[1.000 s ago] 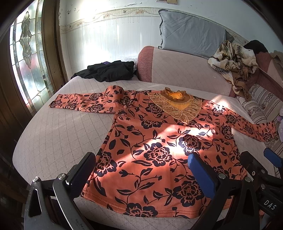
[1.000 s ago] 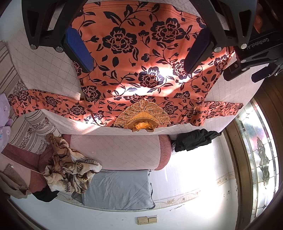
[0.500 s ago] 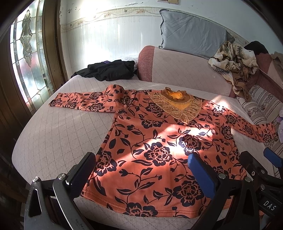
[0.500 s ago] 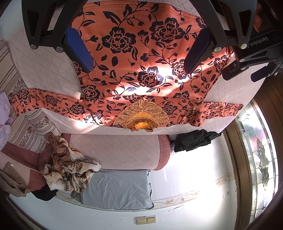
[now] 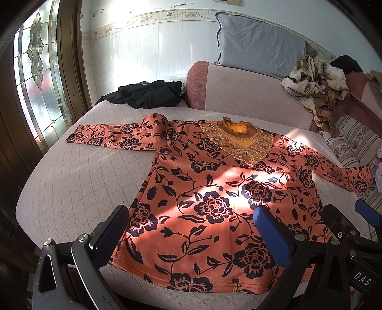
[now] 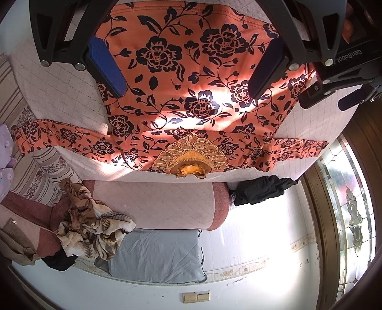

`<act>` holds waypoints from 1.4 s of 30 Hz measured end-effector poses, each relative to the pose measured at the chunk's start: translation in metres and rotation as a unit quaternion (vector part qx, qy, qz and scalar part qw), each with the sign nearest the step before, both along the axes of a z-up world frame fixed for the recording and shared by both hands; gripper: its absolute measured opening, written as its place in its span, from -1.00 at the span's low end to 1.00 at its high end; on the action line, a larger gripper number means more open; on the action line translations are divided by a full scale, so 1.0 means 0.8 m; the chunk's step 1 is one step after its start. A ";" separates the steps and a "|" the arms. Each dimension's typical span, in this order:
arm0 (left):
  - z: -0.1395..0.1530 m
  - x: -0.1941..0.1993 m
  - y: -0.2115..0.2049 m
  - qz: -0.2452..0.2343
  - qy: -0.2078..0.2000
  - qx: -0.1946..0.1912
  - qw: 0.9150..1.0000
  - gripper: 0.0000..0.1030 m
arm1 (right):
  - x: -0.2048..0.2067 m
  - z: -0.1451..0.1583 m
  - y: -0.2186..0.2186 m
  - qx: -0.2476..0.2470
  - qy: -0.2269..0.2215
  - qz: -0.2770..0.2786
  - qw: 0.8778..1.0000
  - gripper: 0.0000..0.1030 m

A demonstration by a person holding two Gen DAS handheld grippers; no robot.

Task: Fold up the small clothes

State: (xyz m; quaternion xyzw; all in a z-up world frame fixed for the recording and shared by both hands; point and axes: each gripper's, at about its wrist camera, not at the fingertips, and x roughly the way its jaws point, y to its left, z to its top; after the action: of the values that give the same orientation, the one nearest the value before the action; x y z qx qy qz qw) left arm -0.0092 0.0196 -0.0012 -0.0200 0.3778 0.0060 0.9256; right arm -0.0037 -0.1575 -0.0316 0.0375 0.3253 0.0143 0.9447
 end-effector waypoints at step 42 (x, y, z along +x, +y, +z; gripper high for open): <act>-0.138 0.180 0.263 0.272 0.070 -0.017 0.960 1.00 | 0.119 -0.154 -0.601 0.314 0.046 -0.404 0.858 0.57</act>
State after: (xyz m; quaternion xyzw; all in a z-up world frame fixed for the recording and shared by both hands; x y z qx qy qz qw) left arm 0.1344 0.2299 -0.1119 -0.1375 0.4218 0.2525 0.8599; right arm 0.0916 -0.6386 -0.1545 0.4614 0.3031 -0.2691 0.7892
